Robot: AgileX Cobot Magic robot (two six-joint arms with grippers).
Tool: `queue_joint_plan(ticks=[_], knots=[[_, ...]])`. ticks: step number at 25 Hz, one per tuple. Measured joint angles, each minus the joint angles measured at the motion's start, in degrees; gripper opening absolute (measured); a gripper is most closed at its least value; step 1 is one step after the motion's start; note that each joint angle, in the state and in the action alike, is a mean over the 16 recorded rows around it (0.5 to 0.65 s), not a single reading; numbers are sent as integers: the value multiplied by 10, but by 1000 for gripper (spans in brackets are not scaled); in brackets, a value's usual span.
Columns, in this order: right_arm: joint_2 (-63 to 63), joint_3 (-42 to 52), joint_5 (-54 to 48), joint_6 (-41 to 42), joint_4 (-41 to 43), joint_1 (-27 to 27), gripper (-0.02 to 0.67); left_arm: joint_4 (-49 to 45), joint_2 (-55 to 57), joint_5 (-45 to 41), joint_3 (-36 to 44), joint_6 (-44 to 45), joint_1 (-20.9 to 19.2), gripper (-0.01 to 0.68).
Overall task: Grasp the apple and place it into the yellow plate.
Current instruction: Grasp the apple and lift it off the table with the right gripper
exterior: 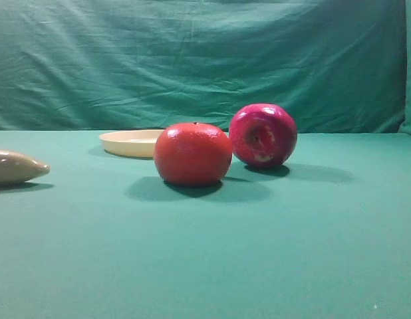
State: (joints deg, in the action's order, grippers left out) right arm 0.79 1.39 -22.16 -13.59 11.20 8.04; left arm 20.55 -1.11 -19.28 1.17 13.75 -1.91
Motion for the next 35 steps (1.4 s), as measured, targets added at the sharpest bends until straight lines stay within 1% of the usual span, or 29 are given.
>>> queue_joint_plan(ticks=[23, 27, 35], knots=[[0, 0, 7, 1, 11, -1, 0, 0, 0, 0, 0, 0, 0, 157], [0, 1, 41, 1, 17, -1, 0, 0, 0, 0, 0, 0, 0, 157], [-2, -4, 162, -5, 26, -1, 0, 0, 0, 0, 0, 0, 0, 157]])
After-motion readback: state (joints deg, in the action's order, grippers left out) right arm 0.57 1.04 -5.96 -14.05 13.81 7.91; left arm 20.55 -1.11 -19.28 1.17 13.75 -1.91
